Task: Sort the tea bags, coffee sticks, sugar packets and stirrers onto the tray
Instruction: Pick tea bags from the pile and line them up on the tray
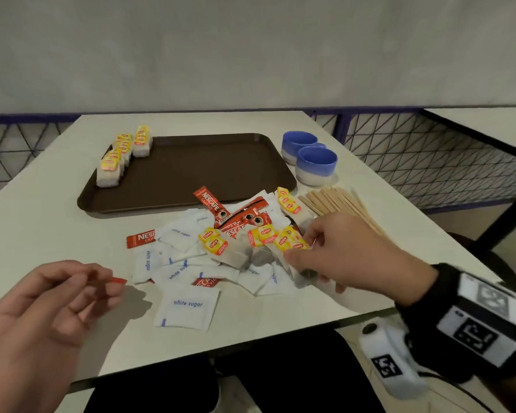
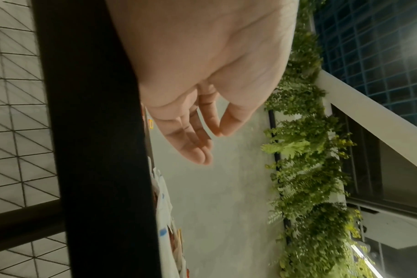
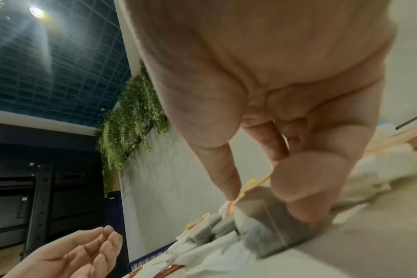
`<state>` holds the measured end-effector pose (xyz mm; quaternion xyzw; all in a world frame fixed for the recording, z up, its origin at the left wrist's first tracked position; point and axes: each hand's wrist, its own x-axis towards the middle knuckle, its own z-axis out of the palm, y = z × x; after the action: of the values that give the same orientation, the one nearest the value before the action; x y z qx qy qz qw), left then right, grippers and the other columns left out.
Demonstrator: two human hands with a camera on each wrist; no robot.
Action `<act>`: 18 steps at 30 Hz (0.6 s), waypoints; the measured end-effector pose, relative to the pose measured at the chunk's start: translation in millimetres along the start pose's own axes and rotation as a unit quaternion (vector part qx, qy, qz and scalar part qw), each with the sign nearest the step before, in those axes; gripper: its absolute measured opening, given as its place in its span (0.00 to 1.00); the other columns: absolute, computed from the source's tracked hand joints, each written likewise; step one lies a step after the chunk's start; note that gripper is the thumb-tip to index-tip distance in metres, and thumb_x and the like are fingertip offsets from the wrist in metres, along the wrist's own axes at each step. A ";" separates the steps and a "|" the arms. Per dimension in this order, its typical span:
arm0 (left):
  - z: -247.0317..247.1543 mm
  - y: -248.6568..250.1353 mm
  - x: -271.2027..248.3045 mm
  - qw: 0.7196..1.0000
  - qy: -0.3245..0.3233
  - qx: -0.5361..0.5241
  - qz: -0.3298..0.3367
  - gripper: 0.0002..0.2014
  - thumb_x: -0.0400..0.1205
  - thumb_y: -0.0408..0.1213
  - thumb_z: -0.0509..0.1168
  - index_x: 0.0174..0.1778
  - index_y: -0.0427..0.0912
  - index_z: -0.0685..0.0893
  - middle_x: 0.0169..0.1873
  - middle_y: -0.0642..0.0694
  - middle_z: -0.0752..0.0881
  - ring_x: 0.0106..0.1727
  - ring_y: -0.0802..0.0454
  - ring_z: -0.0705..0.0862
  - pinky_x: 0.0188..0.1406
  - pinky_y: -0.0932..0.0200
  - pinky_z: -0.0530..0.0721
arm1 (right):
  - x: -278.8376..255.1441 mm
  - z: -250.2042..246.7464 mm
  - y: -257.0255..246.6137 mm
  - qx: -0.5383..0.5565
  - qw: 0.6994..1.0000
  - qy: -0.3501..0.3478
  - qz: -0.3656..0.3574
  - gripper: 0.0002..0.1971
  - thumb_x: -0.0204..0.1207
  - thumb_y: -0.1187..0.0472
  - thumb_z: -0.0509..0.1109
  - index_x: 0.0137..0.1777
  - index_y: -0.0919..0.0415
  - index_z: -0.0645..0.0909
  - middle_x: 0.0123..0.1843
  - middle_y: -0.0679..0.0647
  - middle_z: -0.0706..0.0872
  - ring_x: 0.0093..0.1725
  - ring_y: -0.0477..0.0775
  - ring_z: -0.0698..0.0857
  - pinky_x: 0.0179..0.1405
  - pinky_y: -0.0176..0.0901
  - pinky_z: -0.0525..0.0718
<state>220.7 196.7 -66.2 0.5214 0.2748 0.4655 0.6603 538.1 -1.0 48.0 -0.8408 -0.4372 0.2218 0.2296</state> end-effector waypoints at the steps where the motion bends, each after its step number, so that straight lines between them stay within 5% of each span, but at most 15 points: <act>1: -3.3 1.5 0.1 1.000 -0.018 -0.012 -0.008 0.15 0.77 0.47 0.73 0.51 0.39 0.86 0.44 0.41 0.89 0.39 0.52 0.92 0.39 0.58 0.92 | -1.9 4.7 -0.1 0.003 1.000 0.022 -0.007 0.13 0.75 0.49 0.78 0.45 0.58 0.86 0.32 0.55 0.90 0.29 0.54 0.89 0.24 0.45 0.89; 4: -2.1 0.1 -2.2 1.000 0.018 -0.017 -0.010 0.12 0.72 0.42 0.75 0.45 0.39 0.87 0.43 0.37 0.89 0.37 0.46 0.93 0.38 0.57 0.93 | -7.3 13.5 1.0 0.022 0.998 0.061 -0.013 0.14 0.73 0.53 0.81 0.55 0.53 0.82 0.37 0.52 0.85 0.27 0.52 0.87 0.29 0.53 0.91; 8: 9.7 2.4 -11.6 0.999 0.027 0.030 0.018 0.06 0.81 0.33 0.63 0.46 0.37 0.85 0.45 0.33 0.89 0.38 0.44 0.93 0.43 0.54 0.93 | -14.6 21.9 9.2 0.095 0.992 0.089 -0.007 0.25 0.72 0.60 0.82 0.65 0.45 0.77 0.33 0.48 0.88 0.19 0.43 0.84 0.22 0.41 0.84; 13: 16.1 5.8 -14.4 0.997 0.031 0.053 0.036 0.09 0.86 0.29 0.60 0.46 0.38 0.86 0.45 0.33 0.90 0.39 0.44 0.93 0.45 0.54 0.93 | -18.5 29.0 17.2 0.065 0.987 0.136 -0.052 0.25 0.71 0.55 0.84 0.66 0.42 0.80 0.37 0.43 0.83 0.27 0.35 0.82 0.26 0.28 0.74; 15: 12.4 5.0 -11.1 0.997 0.030 0.066 0.026 0.06 0.84 0.36 0.66 0.47 0.37 0.86 0.43 0.37 0.91 0.39 0.45 0.93 0.43 0.56 0.93 | -16.8 29.3 19.8 0.080 0.986 0.129 -0.072 0.23 0.72 0.56 0.83 0.66 0.43 0.83 0.38 0.44 0.82 0.30 0.40 0.80 0.31 0.33 0.76; 18: 2.1 5.5 -8.1 0.997 0.041 0.063 0.002 0.28 0.64 0.58 0.82 0.48 0.38 0.87 0.47 0.34 0.90 0.40 0.45 0.93 0.42 0.57 0.93 | -9.6 26.2 20.2 0.087 0.987 0.103 -0.083 0.20 0.76 0.59 0.80 0.67 0.45 0.85 0.42 0.45 0.81 0.33 0.42 0.79 0.36 0.43 0.81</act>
<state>217.3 188.6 -61.4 0.5431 0.3295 0.4696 0.6132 530.8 -14.4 17.1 -0.7965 -0.4590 0.1515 0.3633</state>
